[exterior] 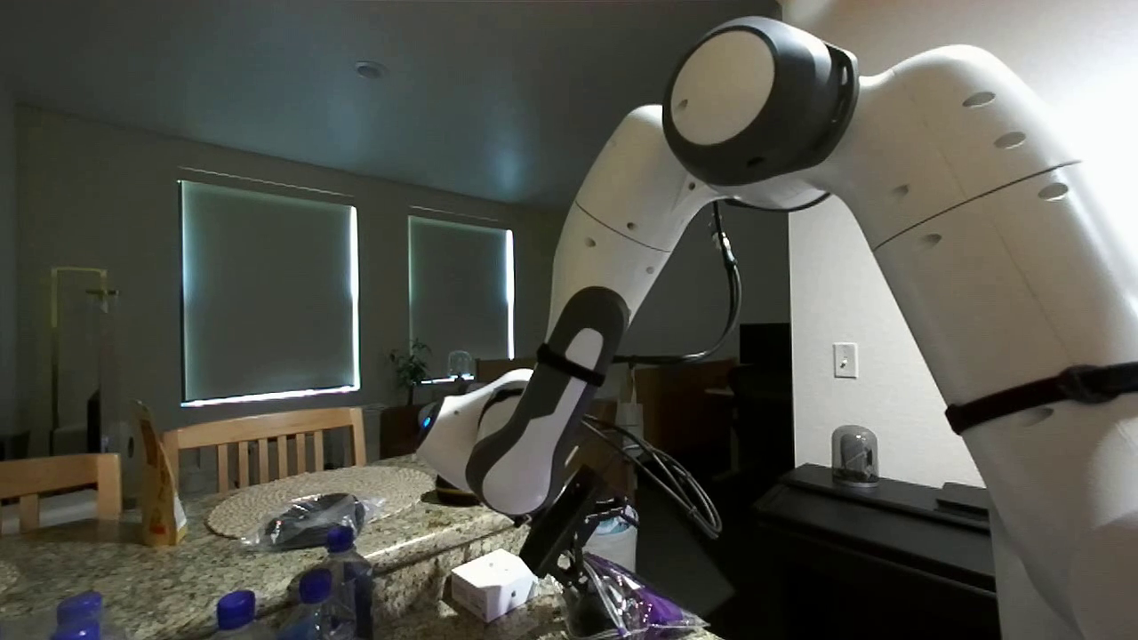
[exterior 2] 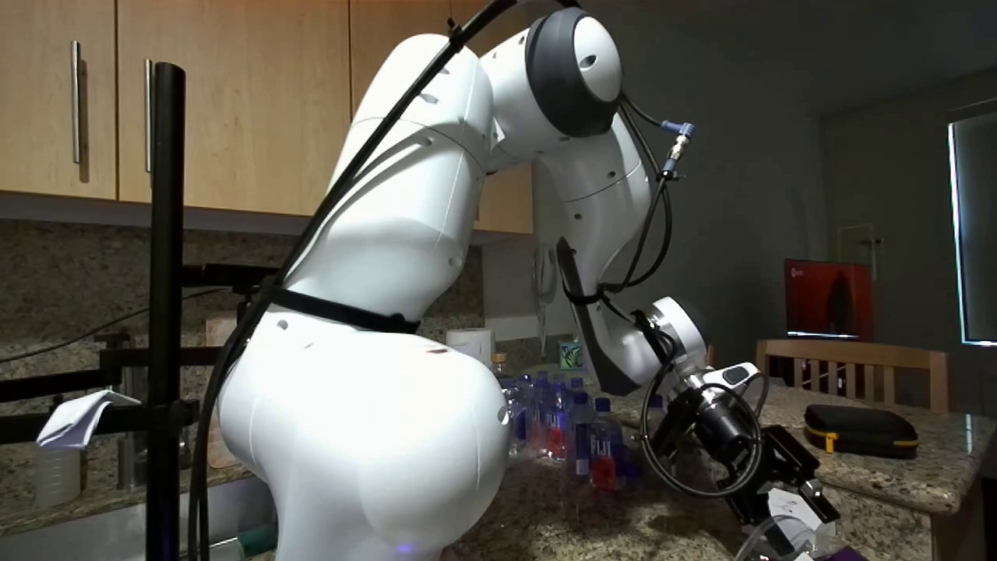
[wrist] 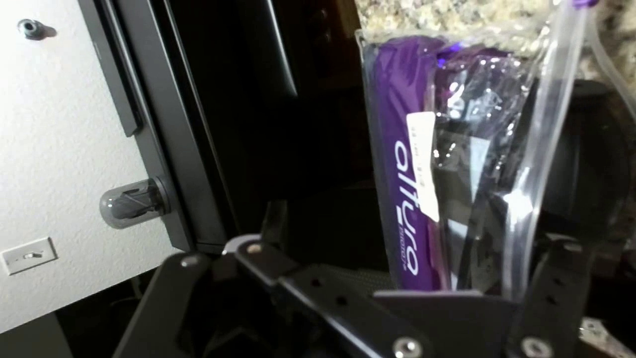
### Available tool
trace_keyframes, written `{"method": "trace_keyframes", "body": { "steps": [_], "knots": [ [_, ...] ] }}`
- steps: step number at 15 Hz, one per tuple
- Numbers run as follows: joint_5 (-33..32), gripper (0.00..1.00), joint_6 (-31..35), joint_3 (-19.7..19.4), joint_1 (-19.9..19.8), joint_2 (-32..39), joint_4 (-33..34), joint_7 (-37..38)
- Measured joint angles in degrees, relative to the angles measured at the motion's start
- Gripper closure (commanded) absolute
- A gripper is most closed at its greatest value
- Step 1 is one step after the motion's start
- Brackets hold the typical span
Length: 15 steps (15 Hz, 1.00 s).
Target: Move the purple plastic bag up
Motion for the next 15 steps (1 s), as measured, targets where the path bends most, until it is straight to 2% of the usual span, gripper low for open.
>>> {"method": "trace_keyframes", "body": {
  "steps": [11,15],
  "knots": [
    [-0.62,0.00,-1.94,1.70,-0.57,5.65,0.35,-0.16],
    [-1.19,0.00,-4.66,1.41,-0.61,6.35,2.15,-0.16]
  ]
}}
